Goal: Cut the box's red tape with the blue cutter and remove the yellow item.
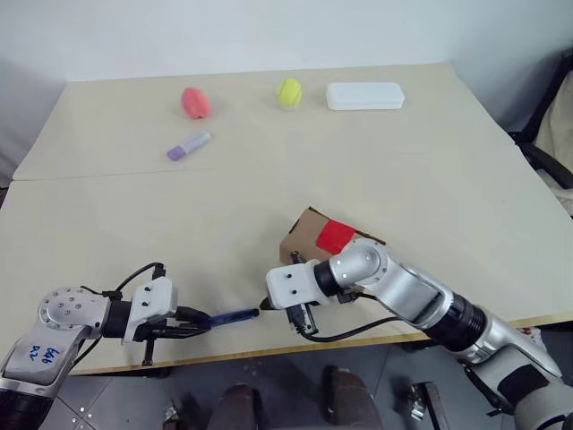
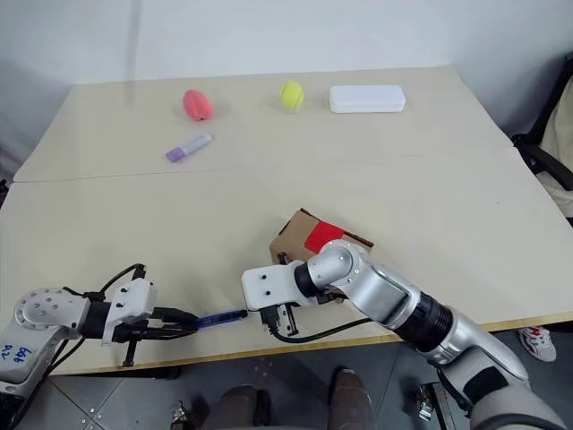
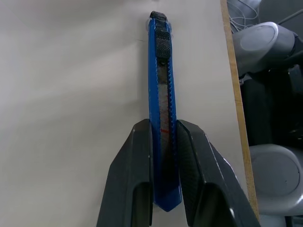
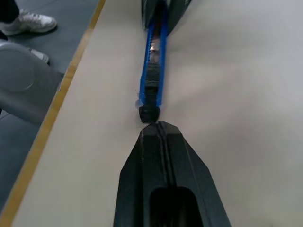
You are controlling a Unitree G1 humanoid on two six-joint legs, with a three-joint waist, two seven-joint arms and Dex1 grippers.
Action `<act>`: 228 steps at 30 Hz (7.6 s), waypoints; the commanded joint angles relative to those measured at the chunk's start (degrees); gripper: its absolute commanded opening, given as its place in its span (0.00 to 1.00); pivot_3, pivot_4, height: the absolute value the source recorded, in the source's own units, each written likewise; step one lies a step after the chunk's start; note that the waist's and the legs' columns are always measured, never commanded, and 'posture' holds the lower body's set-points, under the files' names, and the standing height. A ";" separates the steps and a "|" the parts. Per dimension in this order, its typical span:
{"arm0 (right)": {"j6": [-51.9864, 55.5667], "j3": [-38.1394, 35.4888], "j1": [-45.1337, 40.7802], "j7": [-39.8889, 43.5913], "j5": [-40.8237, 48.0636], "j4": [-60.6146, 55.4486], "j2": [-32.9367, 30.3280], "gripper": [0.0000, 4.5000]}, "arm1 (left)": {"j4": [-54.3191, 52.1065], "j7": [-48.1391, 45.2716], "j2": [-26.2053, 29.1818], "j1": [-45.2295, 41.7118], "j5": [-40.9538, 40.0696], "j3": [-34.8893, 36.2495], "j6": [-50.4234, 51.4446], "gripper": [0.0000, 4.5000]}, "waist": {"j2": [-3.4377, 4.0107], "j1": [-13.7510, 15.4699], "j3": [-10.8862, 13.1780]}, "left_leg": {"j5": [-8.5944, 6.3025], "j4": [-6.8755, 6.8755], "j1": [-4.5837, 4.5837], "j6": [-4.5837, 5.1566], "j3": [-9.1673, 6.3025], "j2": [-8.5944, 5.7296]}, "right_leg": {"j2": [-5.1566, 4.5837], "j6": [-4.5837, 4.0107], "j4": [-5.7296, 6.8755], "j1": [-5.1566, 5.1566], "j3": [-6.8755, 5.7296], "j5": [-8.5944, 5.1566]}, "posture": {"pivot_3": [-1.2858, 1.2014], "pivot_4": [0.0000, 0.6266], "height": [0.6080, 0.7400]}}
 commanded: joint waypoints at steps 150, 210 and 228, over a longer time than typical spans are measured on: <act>53.38 -44.18 -24.82 -12.75 30.95 12.49 -4.89 0.04 | -11.86 18.37 -15.69 -16.13 -17.65 3.28 20.21 1.00 | 0.08 0.21 0.01 | -0.56 0.14 0.04 -0.14 0.64 0.58 | -0.02 -0.18 -0.15 -0.10 -1.25 0.13 | 0.52 0.24 1.00; 54.99 -52.50 4.11 -17.88 41.54 -18.63 -32.00 0.04 | 3.82 28.84 -29.85 -45.61 -4.26 -20.44 48.46 0.00 | 0.00 3.36 0.05 | -0.54 0.53 -0.04 -0.08 0.60 0.53 | -0.04 -0.23 -0.27 0.08 -1.29 0.18 | 0.52 0.24 1.00; 57.92 -54.97 3.65 -17.81 46.09 -18.62 -35.31 0.04 | 5.58 29.78 -30.18 -46.76 -3.18 -21.57 49.38 0.00 | -0.01 3.39 0.05 | -0.54 0.61 -0.03 -0.07 0.60 0.53 | -0.04 -0.26 -0.26 0.12 -1.28 0.20 | 0.52 0.24 1.00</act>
